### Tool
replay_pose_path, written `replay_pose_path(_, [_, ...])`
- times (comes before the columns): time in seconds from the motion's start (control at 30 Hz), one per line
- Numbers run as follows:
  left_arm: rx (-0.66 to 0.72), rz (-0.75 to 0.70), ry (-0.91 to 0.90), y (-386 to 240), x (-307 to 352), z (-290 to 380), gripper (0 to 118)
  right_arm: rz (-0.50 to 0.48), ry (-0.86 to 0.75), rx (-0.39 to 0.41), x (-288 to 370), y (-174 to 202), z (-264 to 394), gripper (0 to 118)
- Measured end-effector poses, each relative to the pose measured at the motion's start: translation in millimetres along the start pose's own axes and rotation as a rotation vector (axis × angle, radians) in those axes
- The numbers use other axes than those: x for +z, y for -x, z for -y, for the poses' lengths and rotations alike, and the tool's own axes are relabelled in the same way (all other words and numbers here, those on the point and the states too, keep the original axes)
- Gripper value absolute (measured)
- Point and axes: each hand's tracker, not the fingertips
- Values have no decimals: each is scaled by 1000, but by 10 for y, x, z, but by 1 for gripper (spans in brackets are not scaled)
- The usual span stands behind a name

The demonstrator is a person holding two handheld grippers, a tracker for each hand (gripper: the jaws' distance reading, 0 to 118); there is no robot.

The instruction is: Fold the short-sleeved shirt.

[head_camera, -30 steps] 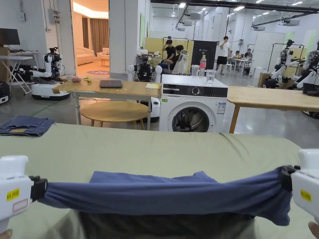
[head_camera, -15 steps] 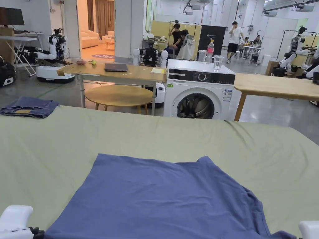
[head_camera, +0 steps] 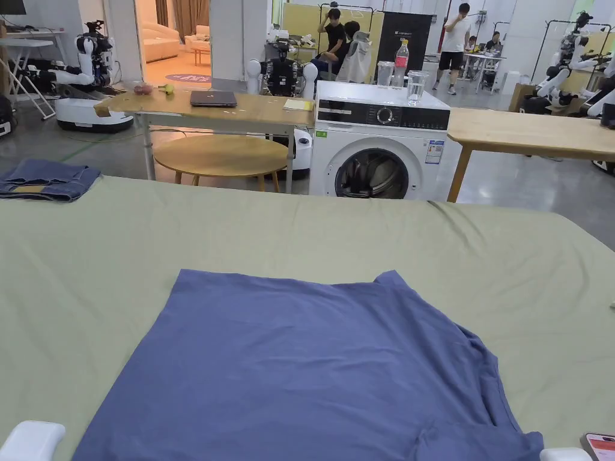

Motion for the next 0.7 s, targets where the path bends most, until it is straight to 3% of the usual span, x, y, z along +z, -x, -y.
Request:
replay_pose_path(0.13, [13, 9, 15, 35, 6, -48, 0, -4, 13, -17, -58, -11, -14, 6])
replay_pose_path(0.17, [18, 10, 21, 37, 16, -71, 0, 2, 11, -24, -43, -12, -36, 15])
replay_pose_path(0.2, [26, 6, 27, 33, 34, -102, 4, 21, 5, -27, -1, -9, -61, 35])
replay_pose_path(0.23, [36, -12, 26, 22, 59, -130, 15, 38, -10, -31, 43, -16, -93, 50])
replay_pose_path(0.27, [43, -43, 9, 15, 97, -164, 25, 40, -34, -42, 99, -31, -133, 57])
replay_pose_path(0.3, [50, -45, -23, 14, 146, -199, 33, 35, -68, -54, 172, -40, -189, 58])
replay_pose_path(0.4, [84, 7, -144, 0, 304, -340, 39, 23, -168, -94, 360, -12, -369, 58])
replay_pose_path(0.7, [-27, 20, -488, -537, 629, -667, 39, -41, -541, -180, 694, 465, -731, 57])
